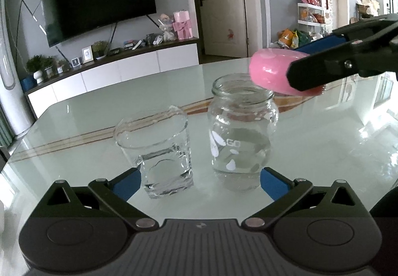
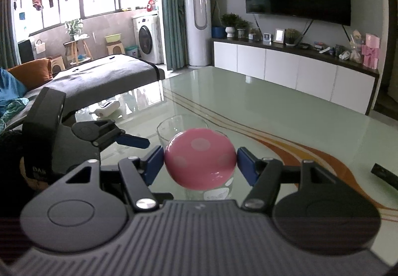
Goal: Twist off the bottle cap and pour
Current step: 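Open the left tool off the jar while the right tool carries the pink cap away, then lower the pink cap onto the table with the right tool and open it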
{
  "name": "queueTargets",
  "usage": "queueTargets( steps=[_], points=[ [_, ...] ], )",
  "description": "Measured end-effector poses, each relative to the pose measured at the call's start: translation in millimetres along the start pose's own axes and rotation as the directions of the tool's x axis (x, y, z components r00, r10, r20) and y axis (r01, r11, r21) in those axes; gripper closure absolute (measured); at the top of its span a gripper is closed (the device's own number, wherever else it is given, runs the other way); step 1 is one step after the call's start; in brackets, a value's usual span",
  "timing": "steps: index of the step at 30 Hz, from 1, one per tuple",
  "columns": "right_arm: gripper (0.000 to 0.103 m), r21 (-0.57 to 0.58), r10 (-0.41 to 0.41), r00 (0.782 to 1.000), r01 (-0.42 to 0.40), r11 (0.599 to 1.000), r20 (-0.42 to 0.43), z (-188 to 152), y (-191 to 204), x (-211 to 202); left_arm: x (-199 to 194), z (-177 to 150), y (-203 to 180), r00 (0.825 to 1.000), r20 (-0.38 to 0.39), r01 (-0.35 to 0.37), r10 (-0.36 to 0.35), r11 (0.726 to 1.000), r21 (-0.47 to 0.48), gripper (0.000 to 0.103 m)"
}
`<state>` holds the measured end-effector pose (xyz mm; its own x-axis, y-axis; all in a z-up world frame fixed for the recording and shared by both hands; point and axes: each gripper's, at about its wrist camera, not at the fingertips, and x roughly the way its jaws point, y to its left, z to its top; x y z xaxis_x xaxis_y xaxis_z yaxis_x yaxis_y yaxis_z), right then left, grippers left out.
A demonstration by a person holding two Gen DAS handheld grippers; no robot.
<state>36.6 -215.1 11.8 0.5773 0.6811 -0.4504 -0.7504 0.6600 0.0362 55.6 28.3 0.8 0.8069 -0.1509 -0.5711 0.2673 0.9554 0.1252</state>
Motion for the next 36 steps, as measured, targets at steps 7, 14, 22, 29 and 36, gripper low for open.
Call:
queueTargets(
  steps=[7,14,22,29,36],
  points=[
    [0.038,0.014,-0.020,1.000,0.020,1.000,0.003,-3,-2,-2,-5,-1,2,1.000,-0.002,-0.009,0.009,1.000,-0.003,0.000],
    [0.038,0.034,-0.052,0.999,0.052,0.998,-0.001,-10,-6,-7,-8,0,4,1.000,-0.008,-0.007,0.007,1.000,-0.012,0.000],
    [0.038,0.061,-0.096,0.995,0.097,0.993,-0.031,-22,-15,-7,-9,-3,6,1.000,-0.017,-0.014,0.014,1.000,-0.024,0.000],
    [0.038,0.087,-0.137,0.988,0.143,0.986,-0.063,-37,-21,1,-10,-5,6,1.000,-0.020,-0.025,0.024,0.999,-0.025,0.000],
    [0.038,0.131,-0.173,0.981,0.183,0.974,-0.089,-54,-28,8,-8,-10,7,0.999,-0.035,-0.027,0.026,0.999,-0.034,0.000]
  ],
)
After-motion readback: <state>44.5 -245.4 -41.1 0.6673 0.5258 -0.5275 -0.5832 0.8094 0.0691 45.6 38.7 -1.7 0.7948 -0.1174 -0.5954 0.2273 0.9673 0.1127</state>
